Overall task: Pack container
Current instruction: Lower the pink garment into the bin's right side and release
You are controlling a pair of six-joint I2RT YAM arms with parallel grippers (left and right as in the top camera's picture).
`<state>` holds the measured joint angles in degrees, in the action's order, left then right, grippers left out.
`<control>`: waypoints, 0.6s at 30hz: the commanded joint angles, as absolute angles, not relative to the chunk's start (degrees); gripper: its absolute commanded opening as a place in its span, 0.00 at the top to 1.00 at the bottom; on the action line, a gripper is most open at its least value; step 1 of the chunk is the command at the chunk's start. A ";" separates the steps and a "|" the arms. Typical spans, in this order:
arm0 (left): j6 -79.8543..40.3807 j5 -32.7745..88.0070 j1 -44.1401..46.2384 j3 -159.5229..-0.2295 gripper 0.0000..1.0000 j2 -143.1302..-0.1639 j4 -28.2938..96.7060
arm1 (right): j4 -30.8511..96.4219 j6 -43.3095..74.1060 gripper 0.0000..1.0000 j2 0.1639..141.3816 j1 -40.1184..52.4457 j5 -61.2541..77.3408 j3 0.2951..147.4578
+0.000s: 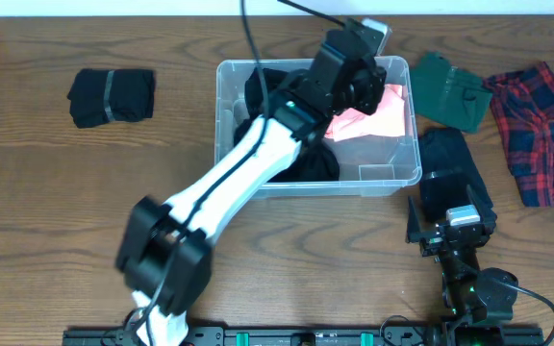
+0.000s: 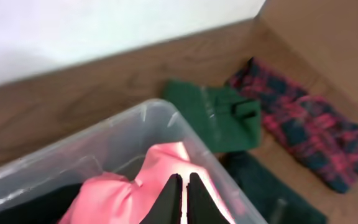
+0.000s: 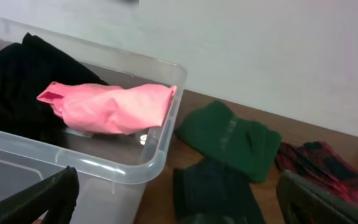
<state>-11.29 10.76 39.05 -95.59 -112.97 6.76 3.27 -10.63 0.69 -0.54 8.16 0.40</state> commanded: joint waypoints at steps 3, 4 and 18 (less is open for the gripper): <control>-11.92 12.88 38.92 -96.36 0.94 -119.61 6.22 | 3.49 -11.00 0.01 0.38 -1.21 8.40 0.32; -11.92 14.39 38.92 -96.33 0.94 -120.66 6.66 | 3.49 -11.00 0.01 0.38 -1.21 8.40 0.32; -8.60 11.86 38.79 -95.48 0.94 -125.51 13.96 | 3.49 -11.00 0.01 0.38 -1.21 8.40 0.32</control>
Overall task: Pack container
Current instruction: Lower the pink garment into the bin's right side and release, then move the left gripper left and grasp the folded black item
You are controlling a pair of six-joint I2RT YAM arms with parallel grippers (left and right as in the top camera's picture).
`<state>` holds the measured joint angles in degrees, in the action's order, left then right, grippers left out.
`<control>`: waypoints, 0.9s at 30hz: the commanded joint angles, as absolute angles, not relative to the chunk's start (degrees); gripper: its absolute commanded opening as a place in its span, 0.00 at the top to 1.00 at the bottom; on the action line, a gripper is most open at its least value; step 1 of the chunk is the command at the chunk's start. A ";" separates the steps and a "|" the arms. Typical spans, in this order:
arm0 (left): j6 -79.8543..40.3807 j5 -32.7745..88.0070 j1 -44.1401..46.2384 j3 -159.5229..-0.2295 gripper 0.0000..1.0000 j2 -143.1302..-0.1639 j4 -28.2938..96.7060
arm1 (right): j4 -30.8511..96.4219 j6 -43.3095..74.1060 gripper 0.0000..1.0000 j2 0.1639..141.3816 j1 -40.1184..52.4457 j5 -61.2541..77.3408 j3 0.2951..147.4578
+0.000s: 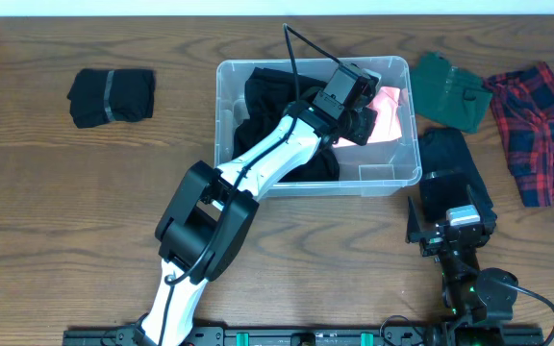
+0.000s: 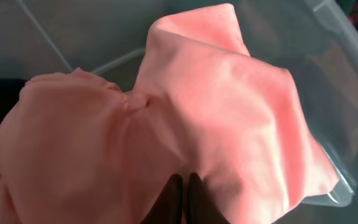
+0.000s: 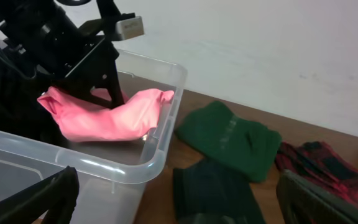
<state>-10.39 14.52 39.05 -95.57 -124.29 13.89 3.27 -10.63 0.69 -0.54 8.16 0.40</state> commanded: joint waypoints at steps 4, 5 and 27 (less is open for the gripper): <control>-8.60 12.25 38.37 -96.55 0.94 -124.49 12.34 | 3.49 -11.00 0.01 0.38 -1.21 8.40 0.32; -8.62 12.49 38.24 -97.32 0.94 -123.68 12.38 | 3.49 -11.00 0.01 0.38 -1.21 8.40 0.32; -10.39 15.03 41.34 -98.48 0.94 -124.81 19.05 | 3.49 -11.00 0.01 0.38 -1.21 8.40 0.32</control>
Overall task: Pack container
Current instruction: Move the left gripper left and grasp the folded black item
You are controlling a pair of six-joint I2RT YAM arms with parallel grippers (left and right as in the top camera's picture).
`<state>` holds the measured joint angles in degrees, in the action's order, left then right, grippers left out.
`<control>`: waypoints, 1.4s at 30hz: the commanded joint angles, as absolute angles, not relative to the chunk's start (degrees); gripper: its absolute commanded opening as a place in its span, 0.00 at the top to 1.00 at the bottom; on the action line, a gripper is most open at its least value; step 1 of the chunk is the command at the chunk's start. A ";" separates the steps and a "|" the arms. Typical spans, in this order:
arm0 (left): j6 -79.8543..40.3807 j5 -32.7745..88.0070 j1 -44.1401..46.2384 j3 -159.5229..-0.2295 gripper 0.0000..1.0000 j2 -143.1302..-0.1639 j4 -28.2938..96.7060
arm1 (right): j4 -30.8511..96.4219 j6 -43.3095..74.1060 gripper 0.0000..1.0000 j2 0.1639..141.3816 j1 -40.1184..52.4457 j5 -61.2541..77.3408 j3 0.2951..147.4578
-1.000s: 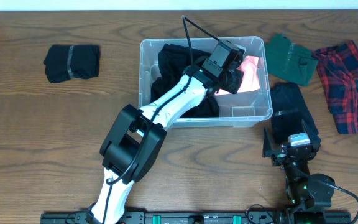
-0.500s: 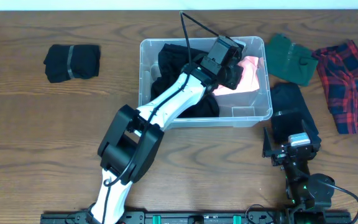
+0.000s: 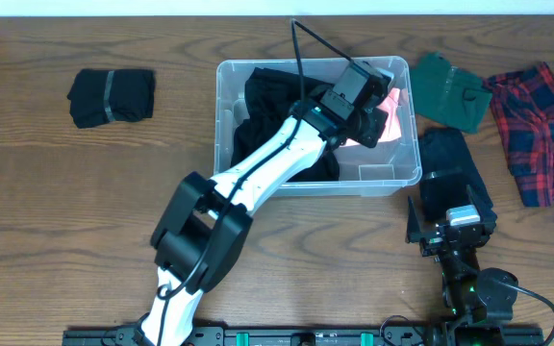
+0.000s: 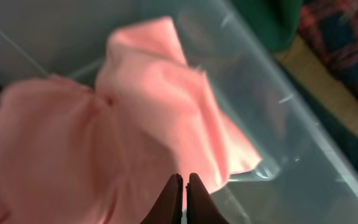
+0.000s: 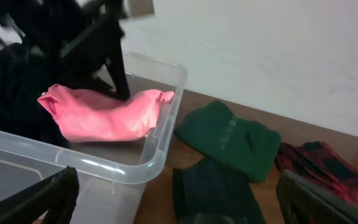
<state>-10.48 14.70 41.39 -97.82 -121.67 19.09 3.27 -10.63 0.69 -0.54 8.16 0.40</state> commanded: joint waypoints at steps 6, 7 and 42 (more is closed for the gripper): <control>-10.37 15.03 41.23 -98.48 0.94 -128.51 18.98 | 3.49 -11.00 0.01 0.38 -1.21 8.40 0.32; -10.37 15.03 41.17 -98.48 0.94 -128.57 18.96 | 3.49 -11.00 0.01 0.38 -1.21 8.40 0.32; -4.99 4.84 1.13 -98.45 0.02 -104.97 31.22 | 3.49 -11.00 0.01 0.38 -1.21 8.40 0.32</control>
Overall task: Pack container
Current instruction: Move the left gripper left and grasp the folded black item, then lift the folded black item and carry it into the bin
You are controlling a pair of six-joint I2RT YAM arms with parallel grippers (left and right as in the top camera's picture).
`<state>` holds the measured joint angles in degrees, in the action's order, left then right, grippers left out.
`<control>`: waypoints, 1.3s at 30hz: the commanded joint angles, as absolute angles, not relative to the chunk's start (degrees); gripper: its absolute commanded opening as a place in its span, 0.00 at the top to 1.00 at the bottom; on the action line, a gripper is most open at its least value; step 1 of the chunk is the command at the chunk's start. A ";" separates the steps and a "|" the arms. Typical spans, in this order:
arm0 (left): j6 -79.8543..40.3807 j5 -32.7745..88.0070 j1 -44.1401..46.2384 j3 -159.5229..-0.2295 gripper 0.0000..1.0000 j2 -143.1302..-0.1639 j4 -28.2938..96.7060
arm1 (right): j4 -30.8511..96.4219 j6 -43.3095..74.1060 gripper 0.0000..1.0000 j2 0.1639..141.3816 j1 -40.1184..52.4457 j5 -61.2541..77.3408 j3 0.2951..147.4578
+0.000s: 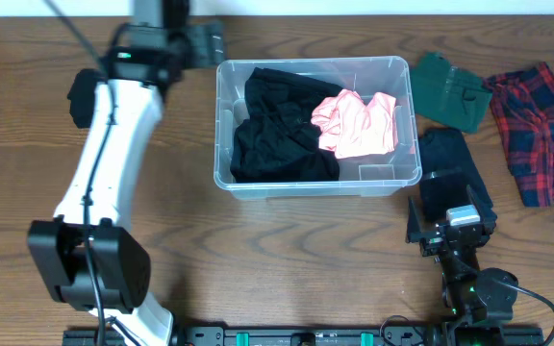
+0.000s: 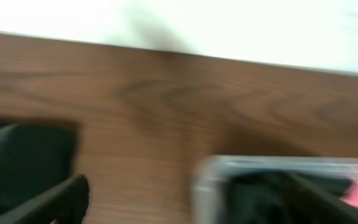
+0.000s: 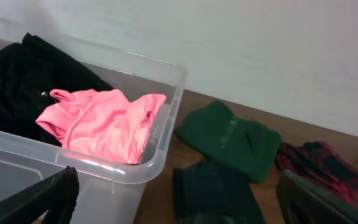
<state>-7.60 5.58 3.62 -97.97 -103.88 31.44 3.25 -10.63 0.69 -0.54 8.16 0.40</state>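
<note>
The clear plastic container (image 1: 225,125) stands mid-table, holding a black garment (image 1: 277,130) on its left and a pink garment (image 1: 359,125) on its right; the right wrist view shows the pink garment (image 3: 104,124) too. My left gripper (image 1: 200,43) hangs open and empty outside the container's back-left corner. Its blurred wrist view shows the container's rim (image 2: 210,171) and a folded black garment (image 2: 23,162) on the table. My right gripper (image 3: 179,211) rests open near the front right, with nothing between its fingers (image 3: 42,199).
A folded black garment (image 1: 128,96) lies at the far left, partly under my left arm. Right of the container lie a green garment (image 1: 450,91), a red plaid shirt (image 1: 541,130) and a dark garment (image 1: 455,173). The table's back edge meets a white wall.
My left gripper was shut inside the container at the pink garment; now it is open outside the back-left corner. The pink garment lies more spread out. The right arm has not moved.
My left gripper was shut above the container's right side, with the pink garment lying inside. Then its shut tips were down on the pink garment, and later near the container's right wall. Now the arm is at the back left, open.
</note>
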 commanded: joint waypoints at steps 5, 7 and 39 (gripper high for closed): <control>1.39 3.03 -2.28 -98.43 0.02 -107.94 30.74 | 3.49 -11.00 0.01 0.38 -1.21 8.40 0.32; 1.98 -1.23 -2.83 -98.43 0.02 -109.65 30.55 | 3.49 -11.00 0.01 0.38 -1.21 8.40 0.32; 12.38 -14.61 -6.13 -98.41 0.02 -131.63 25.30 | 3.49 -11.00 0.01 0.38 -1.21 8.40 0.32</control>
